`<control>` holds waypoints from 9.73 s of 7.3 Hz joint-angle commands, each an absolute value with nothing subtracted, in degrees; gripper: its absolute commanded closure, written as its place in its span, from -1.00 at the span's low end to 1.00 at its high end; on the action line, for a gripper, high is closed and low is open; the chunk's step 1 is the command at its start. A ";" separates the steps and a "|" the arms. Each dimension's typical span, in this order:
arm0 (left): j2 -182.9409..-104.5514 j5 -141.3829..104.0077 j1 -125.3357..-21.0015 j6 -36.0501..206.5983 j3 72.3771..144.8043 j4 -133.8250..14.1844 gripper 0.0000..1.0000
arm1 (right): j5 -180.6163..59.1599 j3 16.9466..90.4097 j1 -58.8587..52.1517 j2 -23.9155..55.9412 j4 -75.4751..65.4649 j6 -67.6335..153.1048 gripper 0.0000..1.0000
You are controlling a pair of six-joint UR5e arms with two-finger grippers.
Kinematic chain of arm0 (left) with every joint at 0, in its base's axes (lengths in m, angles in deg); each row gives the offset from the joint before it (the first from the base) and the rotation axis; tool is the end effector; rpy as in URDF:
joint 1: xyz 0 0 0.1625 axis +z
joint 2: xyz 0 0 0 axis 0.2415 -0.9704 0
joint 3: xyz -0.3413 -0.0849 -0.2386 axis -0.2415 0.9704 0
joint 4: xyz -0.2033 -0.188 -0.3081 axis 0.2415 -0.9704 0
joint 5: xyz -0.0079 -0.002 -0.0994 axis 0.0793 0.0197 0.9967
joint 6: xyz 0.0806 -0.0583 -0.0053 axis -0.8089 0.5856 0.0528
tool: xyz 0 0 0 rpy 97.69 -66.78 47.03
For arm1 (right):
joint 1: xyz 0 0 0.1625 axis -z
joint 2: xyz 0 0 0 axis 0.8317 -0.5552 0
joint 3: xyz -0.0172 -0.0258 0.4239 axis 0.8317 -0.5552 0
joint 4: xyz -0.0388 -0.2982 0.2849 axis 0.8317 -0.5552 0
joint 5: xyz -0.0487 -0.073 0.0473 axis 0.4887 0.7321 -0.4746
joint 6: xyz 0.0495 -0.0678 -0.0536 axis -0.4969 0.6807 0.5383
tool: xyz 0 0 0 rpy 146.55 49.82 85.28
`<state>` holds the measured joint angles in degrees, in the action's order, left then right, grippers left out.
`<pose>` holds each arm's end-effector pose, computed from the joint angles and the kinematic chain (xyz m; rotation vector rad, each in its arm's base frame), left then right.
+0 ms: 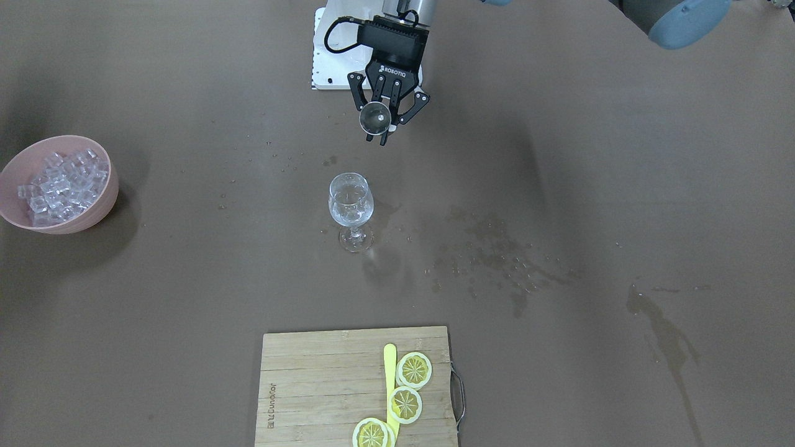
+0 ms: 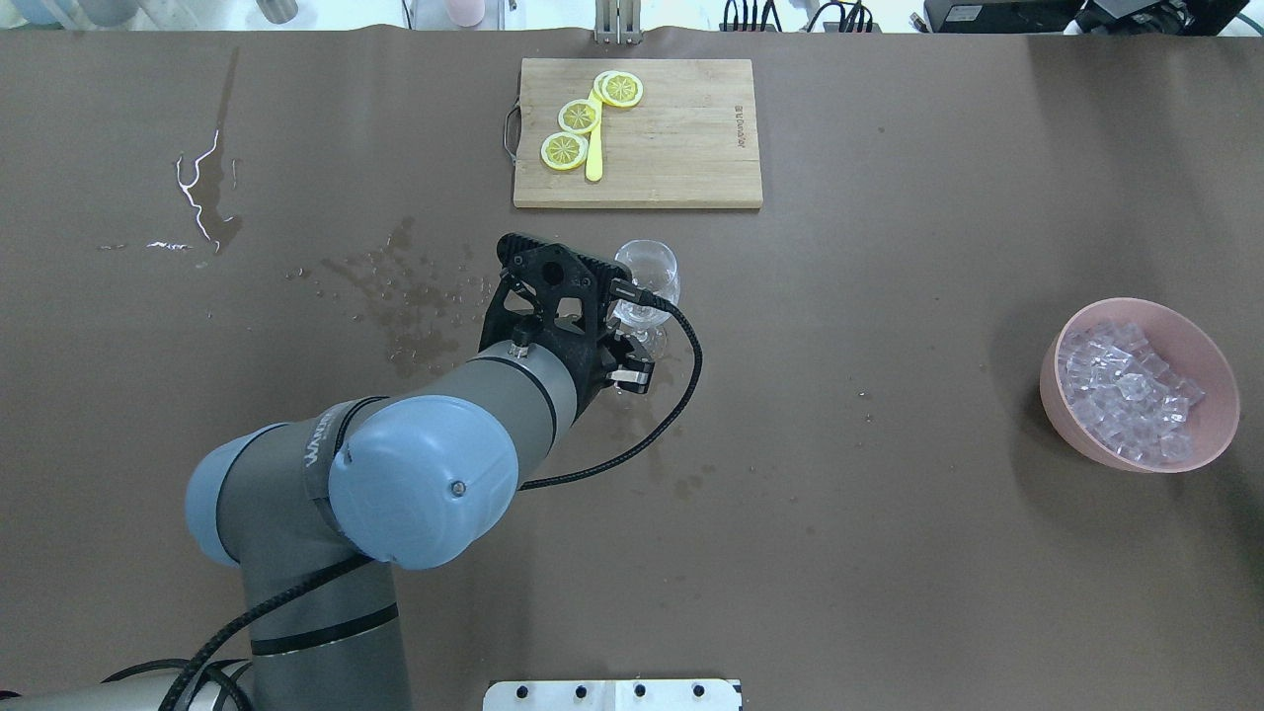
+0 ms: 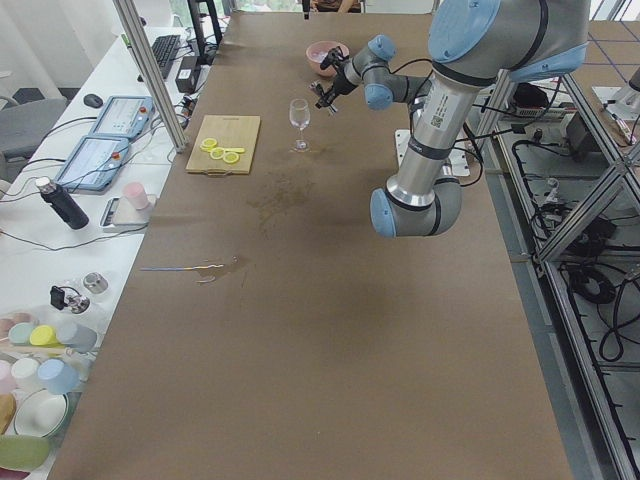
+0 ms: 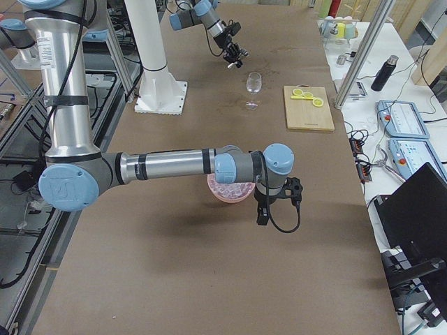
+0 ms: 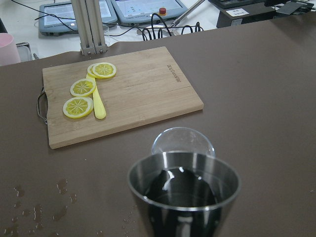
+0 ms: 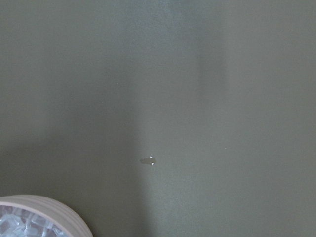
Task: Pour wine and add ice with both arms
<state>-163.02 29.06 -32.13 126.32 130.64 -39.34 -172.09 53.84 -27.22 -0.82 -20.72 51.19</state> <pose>0.4944 -0.3395 0.0906 0.7995 0.9055 0.0320 0.0044 -0.5229 0.6069 -0.0328 -0.7764 -0.0013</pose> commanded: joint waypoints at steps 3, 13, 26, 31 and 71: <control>-167.82 38.51 -37.69 125.91 126.71 -35.12 1.00 | -172.09 53.76 -27.22 -0.75 -20.72 51.15 -1.00; -174.51 50.39 -40.34 122.75 124.15 -20.99 1.00 | -172.09 52.62 -27.22 -0.66 -20.72 51.24 -1.00; -187.07 61.02 -44.38 113.97 114.93 -2.01 1.00 | -172.18 52.27 -27.22 -0.75 -20.72 51.33 -1.00; -192.67 62.35 -45.53 108.61 108.98 8.00 1.00 | -172.27 52.00 -27.22 -0.93 -20.72 51.33 -1.00; -133.12 -7.53 -26.72 166.26 116.41 -58.41 -0.52 | -172.53 53.67 -27.13 -0.22 -20.63 50.89 -1.00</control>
